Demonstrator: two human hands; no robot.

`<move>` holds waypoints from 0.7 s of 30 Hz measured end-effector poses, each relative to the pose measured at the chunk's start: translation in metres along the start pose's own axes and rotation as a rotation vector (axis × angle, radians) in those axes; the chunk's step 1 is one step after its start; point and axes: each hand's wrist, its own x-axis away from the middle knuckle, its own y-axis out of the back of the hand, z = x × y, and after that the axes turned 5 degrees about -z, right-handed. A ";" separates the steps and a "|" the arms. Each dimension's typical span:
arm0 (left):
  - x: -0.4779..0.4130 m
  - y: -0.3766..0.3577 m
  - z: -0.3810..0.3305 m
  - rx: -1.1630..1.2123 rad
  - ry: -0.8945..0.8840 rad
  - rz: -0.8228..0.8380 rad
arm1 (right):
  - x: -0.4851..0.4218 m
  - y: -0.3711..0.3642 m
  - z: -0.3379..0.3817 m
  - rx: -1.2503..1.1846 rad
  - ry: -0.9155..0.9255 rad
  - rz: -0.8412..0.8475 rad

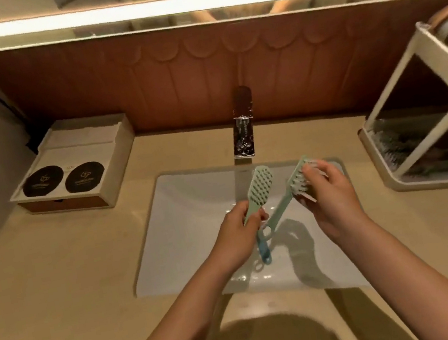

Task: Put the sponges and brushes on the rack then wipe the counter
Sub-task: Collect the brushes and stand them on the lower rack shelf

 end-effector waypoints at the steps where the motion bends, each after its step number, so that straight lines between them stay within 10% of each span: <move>1: -0.001 -0.009 -0.005 0.012 0.012 0.023 | -0.005 0.008 0.002 -0.064 -0.051 -0.029; 21: -0.024 -0.118 -0.048 0.163 0.079 0.122 | -0.015 0.123 0.013 -0.106 -0.206 -0.101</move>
